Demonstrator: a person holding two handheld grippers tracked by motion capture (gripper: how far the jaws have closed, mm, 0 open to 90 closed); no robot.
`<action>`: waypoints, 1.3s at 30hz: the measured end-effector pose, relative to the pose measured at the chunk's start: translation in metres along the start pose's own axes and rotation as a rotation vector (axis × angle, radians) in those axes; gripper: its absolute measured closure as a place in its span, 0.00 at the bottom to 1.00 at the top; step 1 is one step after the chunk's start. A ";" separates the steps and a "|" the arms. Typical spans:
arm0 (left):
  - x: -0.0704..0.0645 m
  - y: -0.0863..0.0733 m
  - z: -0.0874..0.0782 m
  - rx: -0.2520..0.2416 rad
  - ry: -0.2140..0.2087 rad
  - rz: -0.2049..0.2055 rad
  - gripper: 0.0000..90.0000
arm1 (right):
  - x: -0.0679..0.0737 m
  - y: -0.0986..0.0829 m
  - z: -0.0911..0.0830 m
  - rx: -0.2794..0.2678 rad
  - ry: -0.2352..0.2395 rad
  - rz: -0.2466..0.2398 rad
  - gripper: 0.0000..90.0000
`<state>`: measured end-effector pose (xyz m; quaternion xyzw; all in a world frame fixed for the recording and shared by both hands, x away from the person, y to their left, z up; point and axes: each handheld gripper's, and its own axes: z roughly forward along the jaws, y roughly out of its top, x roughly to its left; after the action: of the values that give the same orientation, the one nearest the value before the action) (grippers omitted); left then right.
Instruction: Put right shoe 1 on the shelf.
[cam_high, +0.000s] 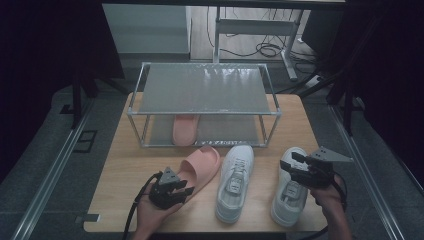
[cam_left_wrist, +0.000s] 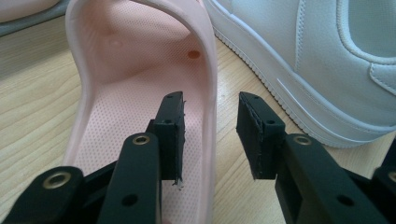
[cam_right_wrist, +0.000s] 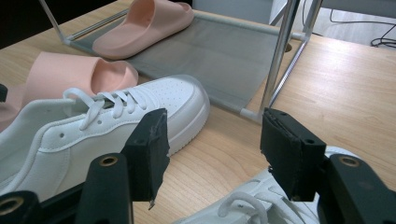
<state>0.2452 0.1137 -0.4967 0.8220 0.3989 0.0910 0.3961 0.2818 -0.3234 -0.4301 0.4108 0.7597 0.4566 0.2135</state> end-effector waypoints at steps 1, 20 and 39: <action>-0.001 0.000 0.001 0.000 0.003 0.001 0.69 | 0.001 0.000 0.000 -0.002 0.001 0.000 0.47; -0.006 0.015 0.025 0.040 0.041 0.037 0.70 | 0.003 0.001 0.003 0.006 0.009 -0.008 0.47; -0.009 0.022 0.044 0.042 0.073 0.054 0.91 | 0.003 0.001 0.005 0.009 0.011 -0.007 0.47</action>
<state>0.2723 0.0732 -0.5086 0.8367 0.3925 0.1233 0.3615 0.2840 -0.3186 -0.4320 0.4066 0.7643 0.4547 0.2093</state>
